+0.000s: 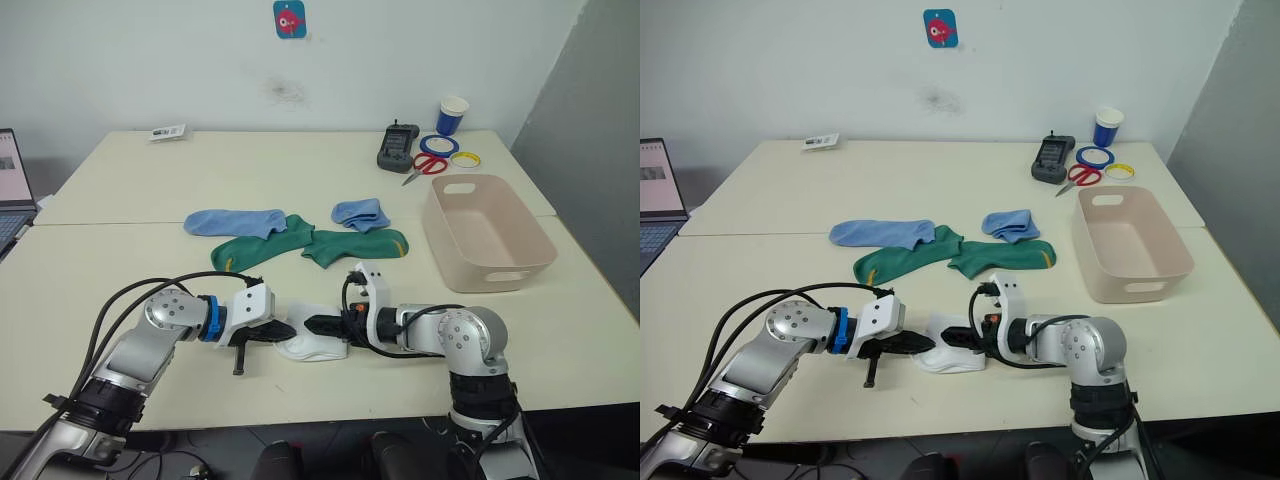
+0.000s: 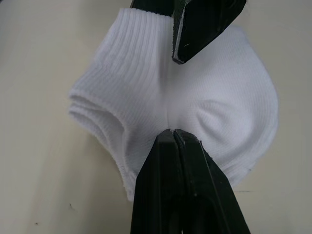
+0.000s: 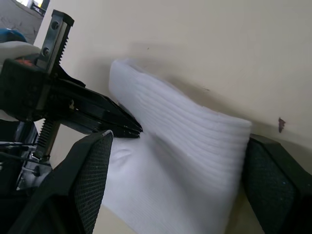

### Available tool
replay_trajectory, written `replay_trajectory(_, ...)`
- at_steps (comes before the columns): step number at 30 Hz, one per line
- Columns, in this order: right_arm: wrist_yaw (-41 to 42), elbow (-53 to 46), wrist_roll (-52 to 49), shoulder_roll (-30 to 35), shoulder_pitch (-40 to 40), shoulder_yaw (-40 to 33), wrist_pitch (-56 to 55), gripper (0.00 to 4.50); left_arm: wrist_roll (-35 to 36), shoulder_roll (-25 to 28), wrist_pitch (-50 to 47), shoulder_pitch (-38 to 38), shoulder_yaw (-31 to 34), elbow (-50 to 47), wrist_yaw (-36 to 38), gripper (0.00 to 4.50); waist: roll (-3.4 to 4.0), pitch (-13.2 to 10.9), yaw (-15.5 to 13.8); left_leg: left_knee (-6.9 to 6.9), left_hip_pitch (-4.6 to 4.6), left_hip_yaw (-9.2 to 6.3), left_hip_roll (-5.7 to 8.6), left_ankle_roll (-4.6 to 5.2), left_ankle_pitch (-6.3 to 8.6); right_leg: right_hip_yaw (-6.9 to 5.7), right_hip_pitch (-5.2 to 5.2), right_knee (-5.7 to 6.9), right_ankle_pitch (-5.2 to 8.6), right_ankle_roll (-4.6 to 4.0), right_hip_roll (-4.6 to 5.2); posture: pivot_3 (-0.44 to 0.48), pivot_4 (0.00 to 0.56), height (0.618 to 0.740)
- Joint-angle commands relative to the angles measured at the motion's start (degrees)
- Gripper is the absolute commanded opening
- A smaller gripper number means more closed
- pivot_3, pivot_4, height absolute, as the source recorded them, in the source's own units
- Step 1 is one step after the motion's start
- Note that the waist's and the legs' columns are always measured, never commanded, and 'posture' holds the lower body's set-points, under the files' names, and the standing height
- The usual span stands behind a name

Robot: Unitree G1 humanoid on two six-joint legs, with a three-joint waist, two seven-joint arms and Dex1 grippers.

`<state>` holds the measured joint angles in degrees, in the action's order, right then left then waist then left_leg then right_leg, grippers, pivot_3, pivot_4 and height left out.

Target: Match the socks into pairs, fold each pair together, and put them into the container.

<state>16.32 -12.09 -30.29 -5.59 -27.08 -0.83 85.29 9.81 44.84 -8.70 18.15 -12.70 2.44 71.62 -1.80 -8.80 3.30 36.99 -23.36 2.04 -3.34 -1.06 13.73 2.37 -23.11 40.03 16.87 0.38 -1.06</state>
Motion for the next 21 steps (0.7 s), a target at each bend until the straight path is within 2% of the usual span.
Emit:
replay_trajectory(1, 0.4, 1.5, -1.6, -2.7, -0.7, -0.2, -0.2, 4.07, -2.4, 0.7, -1.1, -0.7, -1.4, 1.7, 0.0, 0.00, 0.00, 0.0, 0.0, -0.01, 0.00, 0.00, 0.00, 0.00, 0.00, 0.00, 0.00, 0.00, 0.00, 0.00, 0.00, 0.000, 0.150, 0.732)
replay_trajectory(6, 1.6, 3.0, -2.0, -2.7, -1.5, 0.0, -2.5, 4.07, -2.4, 0.8, -1.0, -0.4, -1.2, 2.2, 0.2, 0.00, 0.01, 0.0, 0.0, -0.01, -0.01, 0.01, -0.02, 0.00, 0.00, 0.00, -0.02, 0.00, 0.00, -0.01, -0.02, 0.000, 0.150, 0.732)
replay_trajectory(7, 1.8, 3.3, -2.0, -2.4, -1.7, 0.0, -3.0, 3.89, -2.4, 0.8, -1.0, -0.3, -1.2, 2.3, 0.2, 0.00, 0.01, 0.0, 0.0, -0.01, 0.00, 0.02, -0.02, 0.00, 0.00, 0.01, -0.02, 0.00, 0.00, -0.01, -0.02, 0.000, 0.150, 0.732)
replay_trajectory(10, 2.5, 3.6, -1.9, -1.6, -1.9, 0.1, -4.3, 3.15, -2.3, 0.8, -1.0, -0.4, -1.0, 2.4, 0.1, 0.00, 0.03, 0.0, 0.0, -0.02, -0.01, 0.02, -0.03, 0.00, 0.00, 0.00, -0.03, 0.00, 0.00, -0.01, -0.02, 0.000, 0.150, 0.732)
replay_trajectory(18, 2.7, 3.4, -1.8, -1.4, -1.9, 0.1, -6.4, 0.25, 0.4, 0.0, -3.9, 0.1, 0.2, 1.9, 0.2, 0.00, 0.03, 0.0, 0.0, -0.03, -0.02, 0.02, -0.03, 0.00, 0.00, 0.00, -0.04, -0.01, 0.00, -0.01, -0.02, 0.000, 0.150, 0.732)
replay_trajectory(19, 2.7, 3.2, -1.9, -1.3, -1.8, 0.1, -6.4, 0.01, 1.1, -0.3, -4.6, 0.3, 0.5, 1.7, 0.1, 0.00, 0.03, 0.0, 0.0, -0.03, -0.02, 0.02, -0.03, 0.00, 0.00, 0.00, -0.05, -0.01, 0.00, -0.01, -0.02, 0.000, 0.150, 0.732)
replay_trajectory(21, 2.9, 2.5, -2.0, -0.9, -1.4, 0.2, -6.2, 0.01, 2.4, -0.7, -5.7, 0.7, 1.1, 1.3, 0.2, 0.00, 0.04, 0.0, 0.0, -0.03, -0.03, 0.02, -0.03, 0.00, 0.00, 0.00, -0.06, -0.01, 0.00, -0.01, -0.02, 0.000, 0.150, 0.732)
